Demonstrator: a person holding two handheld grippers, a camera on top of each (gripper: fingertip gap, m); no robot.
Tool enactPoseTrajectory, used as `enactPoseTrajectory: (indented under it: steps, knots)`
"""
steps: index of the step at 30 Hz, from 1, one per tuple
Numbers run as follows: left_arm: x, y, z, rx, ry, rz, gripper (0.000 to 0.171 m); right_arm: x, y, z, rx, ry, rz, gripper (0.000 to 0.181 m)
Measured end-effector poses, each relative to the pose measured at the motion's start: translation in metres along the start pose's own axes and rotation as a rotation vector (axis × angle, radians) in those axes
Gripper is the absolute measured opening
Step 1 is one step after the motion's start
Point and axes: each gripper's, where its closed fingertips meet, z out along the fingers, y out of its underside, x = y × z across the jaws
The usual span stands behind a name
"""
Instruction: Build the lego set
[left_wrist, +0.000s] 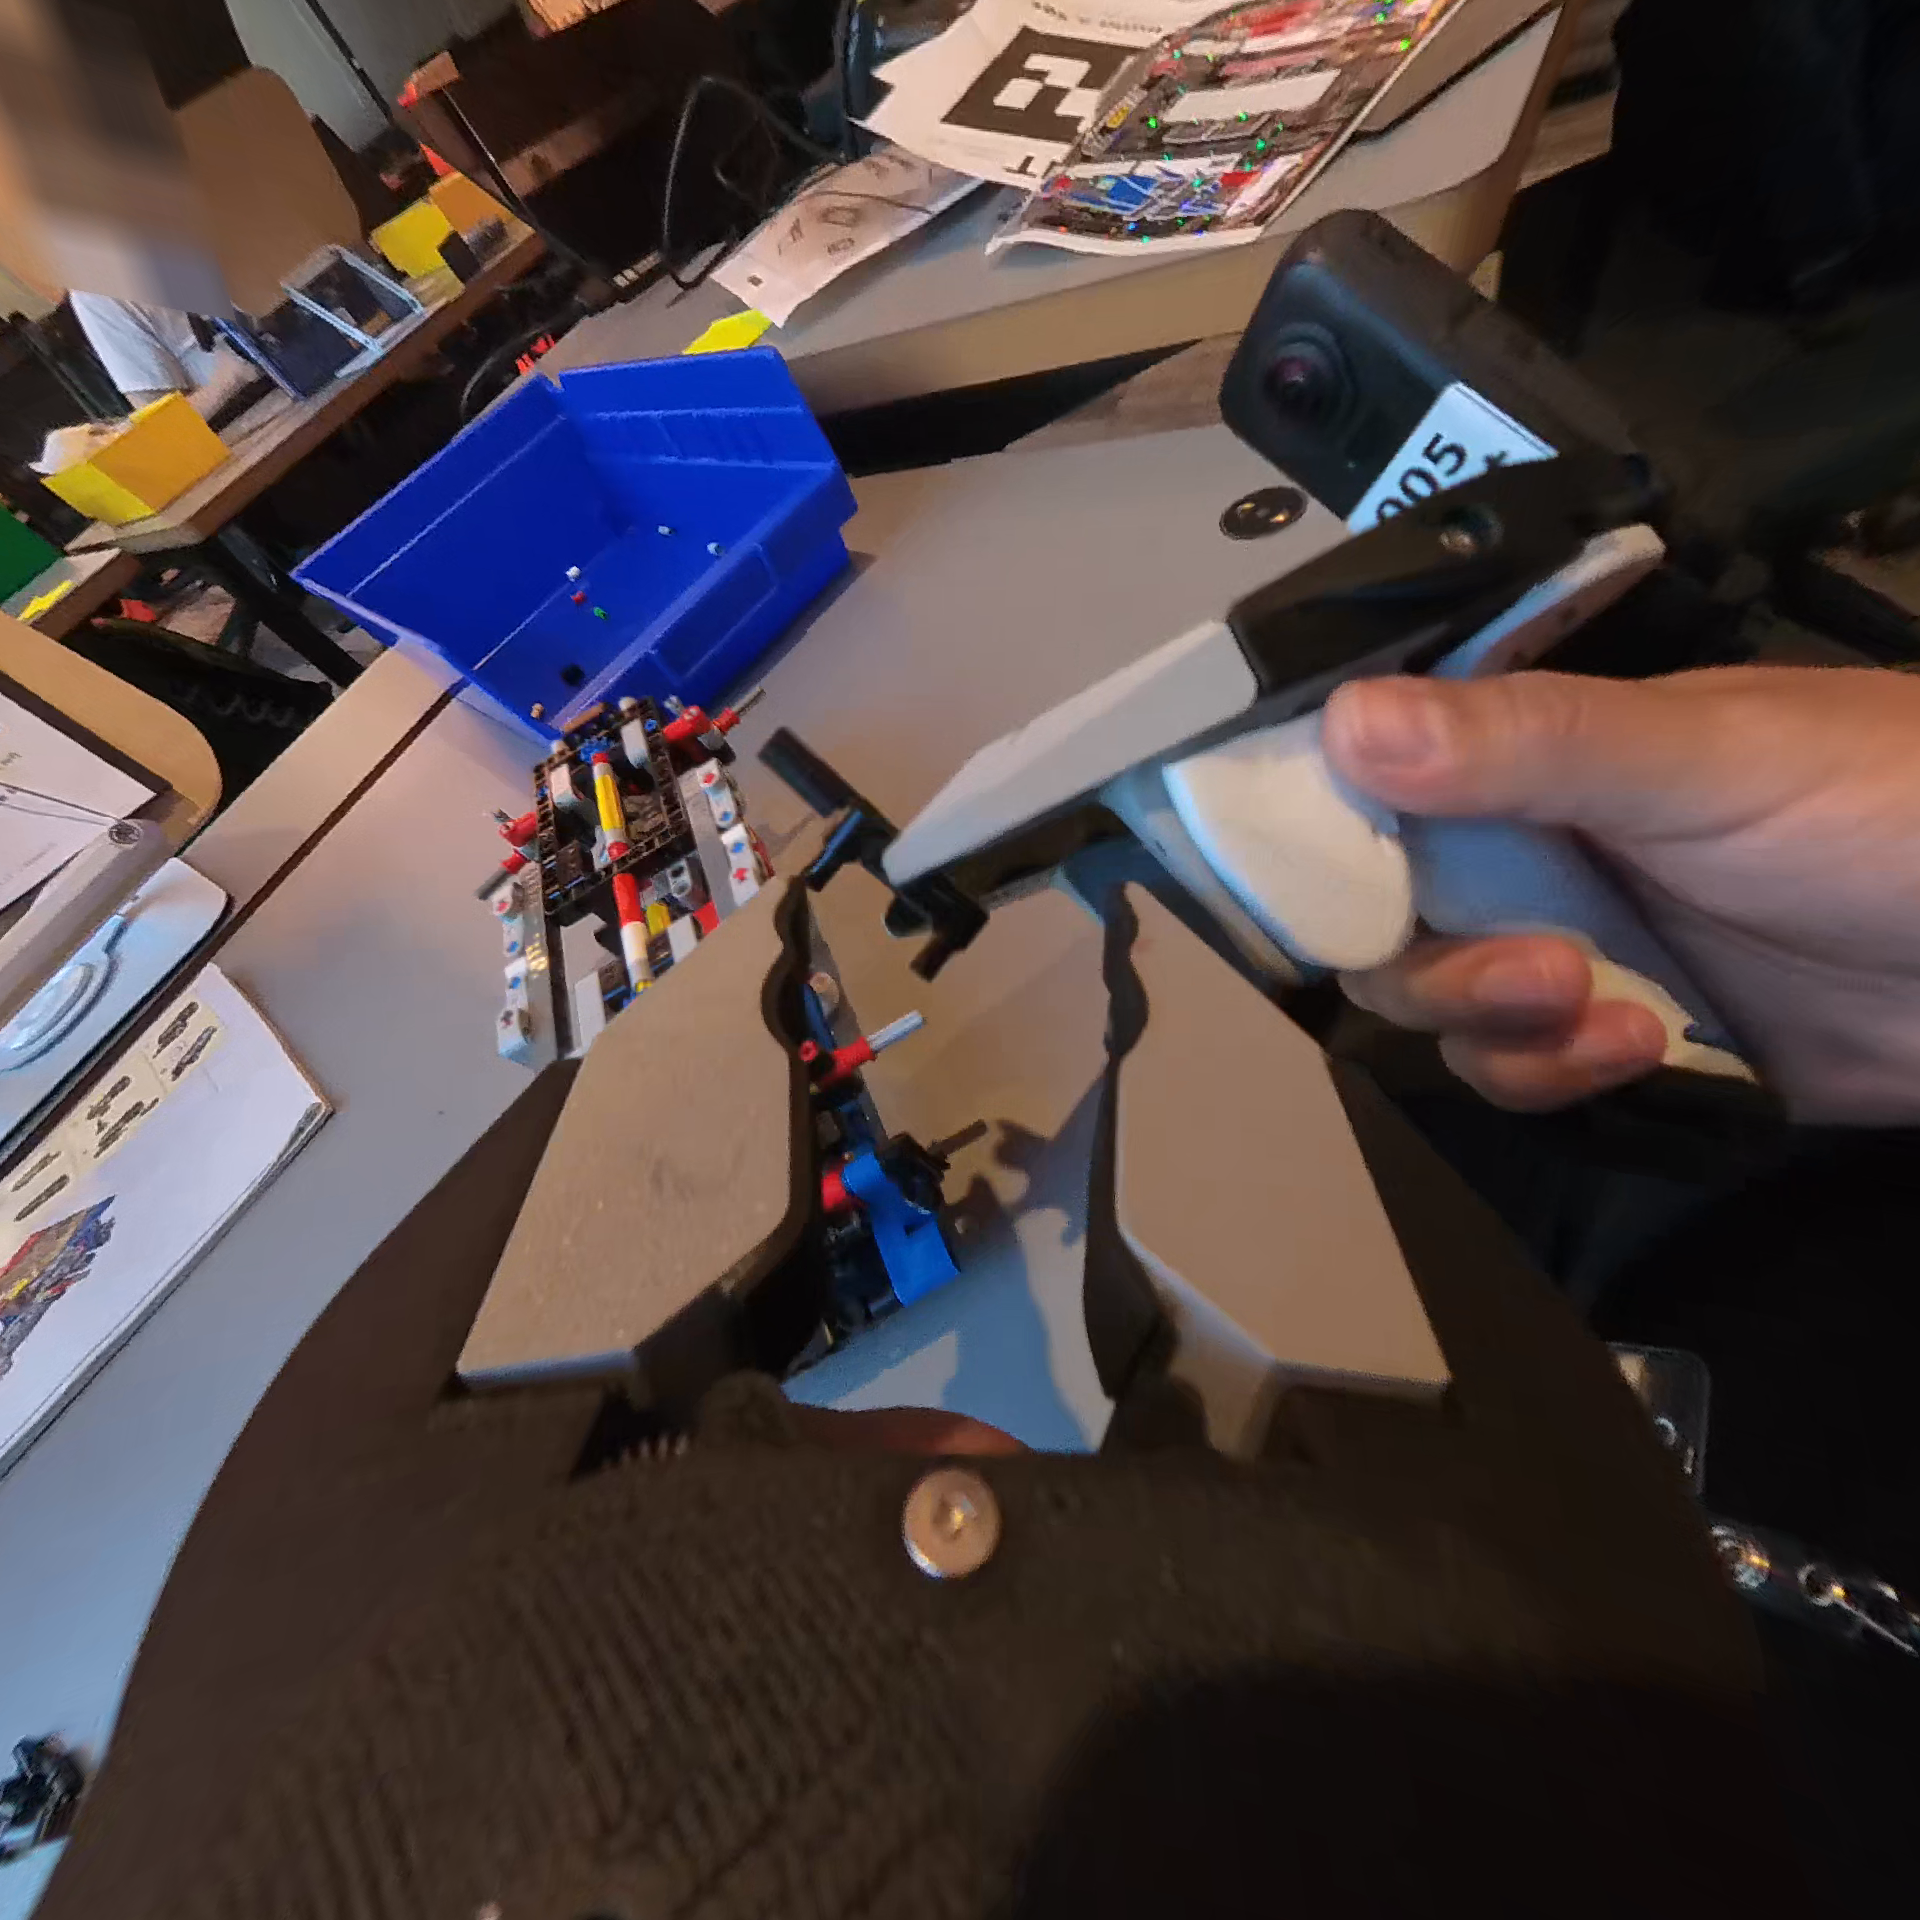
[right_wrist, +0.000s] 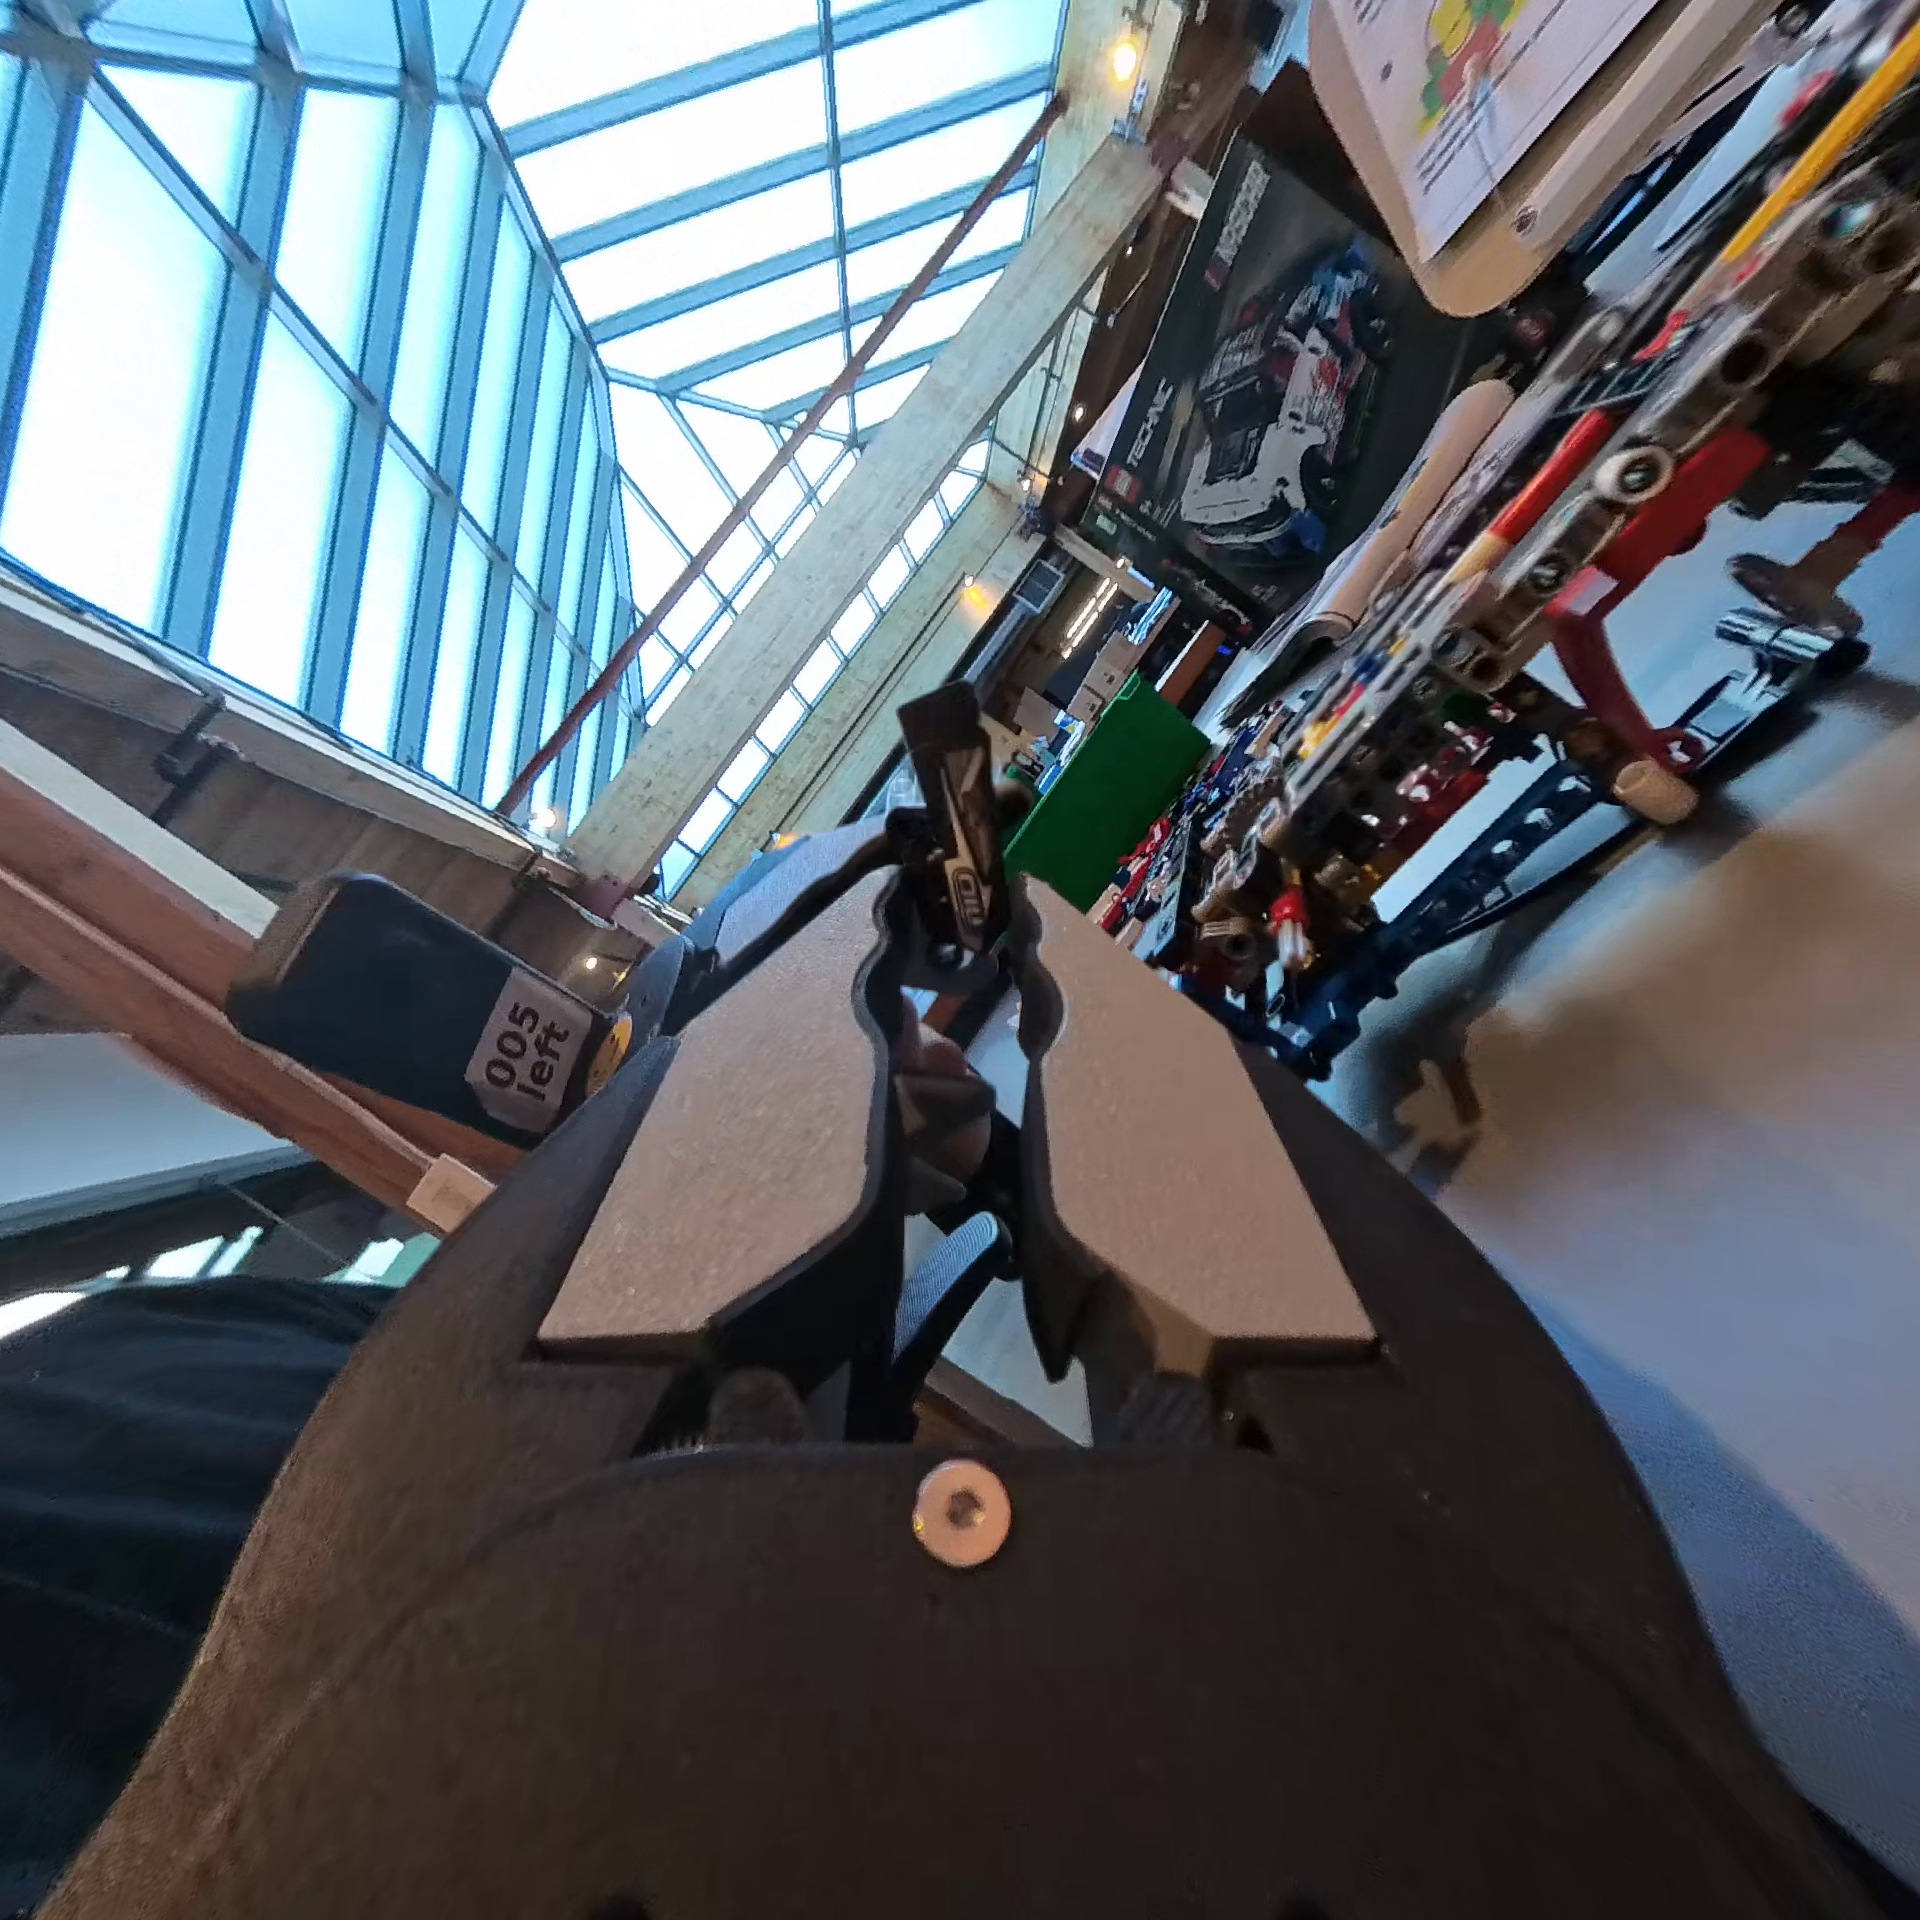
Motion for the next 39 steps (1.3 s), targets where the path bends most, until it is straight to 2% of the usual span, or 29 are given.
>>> enactPoseTrajectory:
  steps: [6,11,13,15,18,20,24,26,28,30,32,33,35,37,39]
  knots:
    - [-0.008,0.005,0.012,0.020,0.011,0.006,0.047,0.009,0.003,0.003,-0.058,-0.003,-0.021,0.008]
    - [-0.007,0.015,0.025,-0.020,0.008,0.104,0.042,0.024,0.000,-0.006,-0.110,0.012,-0.016,0.009]
    - [0.000,0.016,0.028,-0.028,0.056,0.107,0.031,0.030,-0.009,-0.011,-0.102,0.054,-0.076,0.008]
    - [0.002,0.013,0.030,-0.035,0.072,0.109,0.037,0.029,-0.018,-0.017,-0.133,0.064,-0.131,0.004]
    - [-0.002,-0.001,0.020,-0.004,0.120,0.107,0.038,0.048,-0.036,-0.031,-0.174,0.186,-0.216,0.003]
    - [-0.009,-0.007,0.014,-0.003,0.172,0.064,0.037,0.065,-0.048,-0.042,-0.209,0.265,-0.212,0.003]
    - [-0.052,0.008,0.013,-0.081,0.145,0.048,0.040,0.089,-0.058,-0.057,-0.334,0.333,-0.129,0.004]
    - [-0.084,0.026,0.019,-0.176,0.117,0.008,0.048,0.102,-0.060,-0.065,-0.394,0.379,-0.100,0.004]
    - [-0.097,0.038,0.025,-0.258,0.188,-0.084,0.053,0.107,-0.059,-0.067,-0.447,0.371,-0.039,0.004]
    - [-0.095,0.044,0.031,-0.350,0.291,-0.177,0.062,0.112,-0.062,-0.066,-0.455,0.372,-0.018,0.004]
    - [-0.091,0.049,0.032,-0.439,0.305,-0.195,0.072,0.111,-0.065,-0.061,-0.424,0.354,-0.014,0.004]
    - [-0.086,0.050,0.030,-0.453,0.297,-0.176,0.080,0.109,-0.066,-0.059,-0.402,0.342,-0.013,0.004]
    - [-0.082,0.051,0.026,-0.445,0.226,-0.100,0.083,0.104,-0.064,-0.055,-0.377,0.310,0.000,0.004]
    - [-0.084,0.056,0.022,-0.424,0.134,-0.035,0.082,0.098,-0.058,-0.051,-0.382,0.269,0.030,0.003]
    - [-0.079,0.069,0.020,-0.453,0.131,-0.043,0.080,0.096,-0.052,-0.048,-0.409,0.255,0.042,0.003]
